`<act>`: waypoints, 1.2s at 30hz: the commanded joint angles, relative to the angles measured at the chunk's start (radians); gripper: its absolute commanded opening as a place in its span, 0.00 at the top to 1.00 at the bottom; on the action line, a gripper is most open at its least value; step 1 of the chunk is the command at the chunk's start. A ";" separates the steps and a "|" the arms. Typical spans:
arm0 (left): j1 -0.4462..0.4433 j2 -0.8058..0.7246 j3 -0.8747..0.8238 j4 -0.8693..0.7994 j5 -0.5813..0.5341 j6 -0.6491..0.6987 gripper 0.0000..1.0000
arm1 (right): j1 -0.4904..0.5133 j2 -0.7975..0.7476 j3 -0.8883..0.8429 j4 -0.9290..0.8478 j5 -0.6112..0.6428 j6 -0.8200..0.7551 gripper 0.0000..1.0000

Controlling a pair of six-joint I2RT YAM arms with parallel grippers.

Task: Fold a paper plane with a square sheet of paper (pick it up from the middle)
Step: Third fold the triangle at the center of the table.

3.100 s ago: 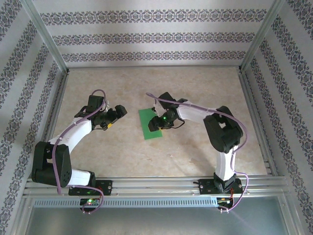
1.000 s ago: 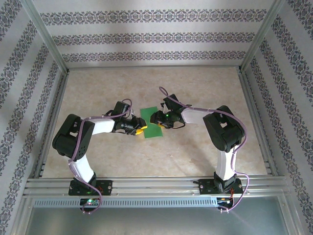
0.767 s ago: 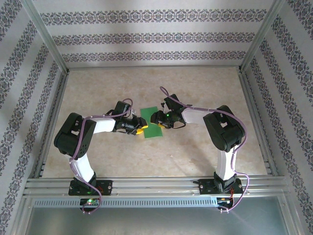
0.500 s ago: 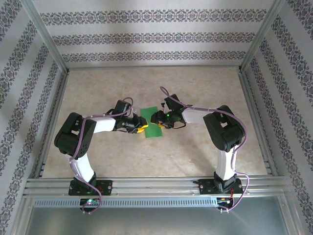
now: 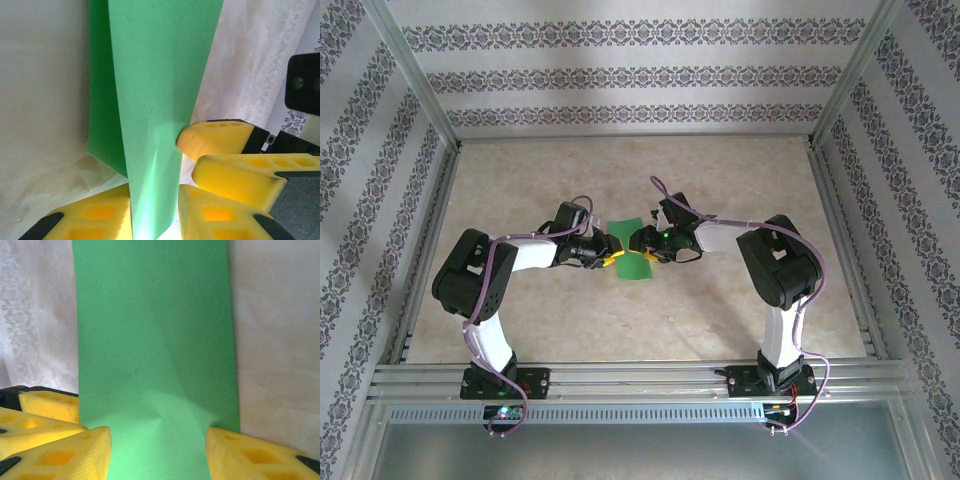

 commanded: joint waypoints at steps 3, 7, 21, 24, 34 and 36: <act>0.010 0.030 0.027 -0.006 0.013 0.036 0.75 | -0.008 0.031 -0.035 -0.016 0.031 -0.023 0.45; 0.011 0.028 0.035 -0.029 0.006 0.026 0.86 | -0.009 0.014 -0.035 0.009 0.019 -0.034 0.45; 0.011 -0.035 0.054 -0.075 -0.020 -0.093 0.95 | 0.042 -0.348 -0.193 0.054 0.277 -0.587 0.30; 0.010 -0.030 0.058 -0.069 -0.017 -0.118 0.95 | 0.132 -0.390 -0.237 0.069 0.402 -0.756 0.31; 0.011 0.009 0.089 -0.087 -0.012 -0.135 0.95 | 0.328 -0.343 -0.257 0.135 0.562 -0.968 0.30; 0.010 0.012 0.089 -0.090 -0.012 -0.134 0.95 | 0.344 -0.315 -0.249 0.145 0.583 -0.976 0.30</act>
